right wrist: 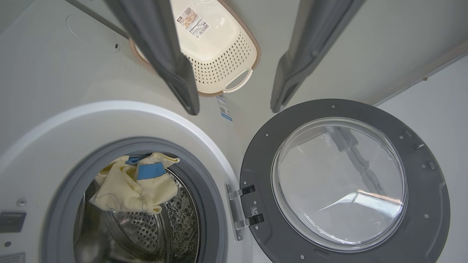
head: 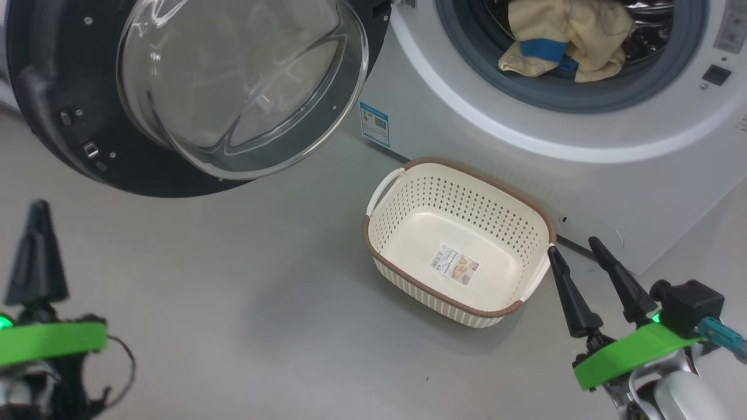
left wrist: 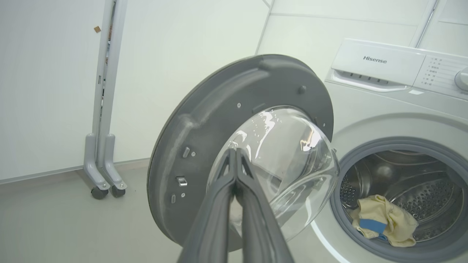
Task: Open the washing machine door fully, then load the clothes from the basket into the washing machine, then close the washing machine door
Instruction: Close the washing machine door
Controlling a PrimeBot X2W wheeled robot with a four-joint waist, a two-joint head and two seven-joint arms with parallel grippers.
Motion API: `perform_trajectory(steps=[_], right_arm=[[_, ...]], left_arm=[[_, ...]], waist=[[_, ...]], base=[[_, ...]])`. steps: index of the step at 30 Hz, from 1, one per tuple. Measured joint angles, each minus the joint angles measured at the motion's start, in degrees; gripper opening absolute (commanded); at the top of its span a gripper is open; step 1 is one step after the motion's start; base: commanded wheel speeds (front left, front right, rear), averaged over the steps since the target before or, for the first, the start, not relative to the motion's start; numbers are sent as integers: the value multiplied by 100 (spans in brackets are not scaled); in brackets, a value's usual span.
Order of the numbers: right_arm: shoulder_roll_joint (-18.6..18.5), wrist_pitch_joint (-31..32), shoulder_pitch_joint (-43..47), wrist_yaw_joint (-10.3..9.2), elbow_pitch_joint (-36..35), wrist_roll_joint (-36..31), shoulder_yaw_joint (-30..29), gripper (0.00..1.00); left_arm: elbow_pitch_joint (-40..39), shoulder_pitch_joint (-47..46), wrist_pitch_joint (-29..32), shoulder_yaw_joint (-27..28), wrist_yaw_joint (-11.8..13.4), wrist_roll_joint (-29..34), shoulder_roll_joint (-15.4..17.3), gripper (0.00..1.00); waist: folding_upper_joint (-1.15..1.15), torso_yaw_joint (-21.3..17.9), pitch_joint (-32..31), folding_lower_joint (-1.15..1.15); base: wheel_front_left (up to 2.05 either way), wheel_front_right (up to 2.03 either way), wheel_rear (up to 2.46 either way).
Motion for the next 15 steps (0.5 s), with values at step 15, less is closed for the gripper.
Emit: perform_trajectory(steps=[15], right_arm=[[-109, 0, -489, 0, -11, -67, 44, 100]], left_arm=[[1293, -2652, 374, 400, 1, -4079, 2346, 0]], waist=[[0, -74, 701, 0]], base=[[0, 0, 0]])
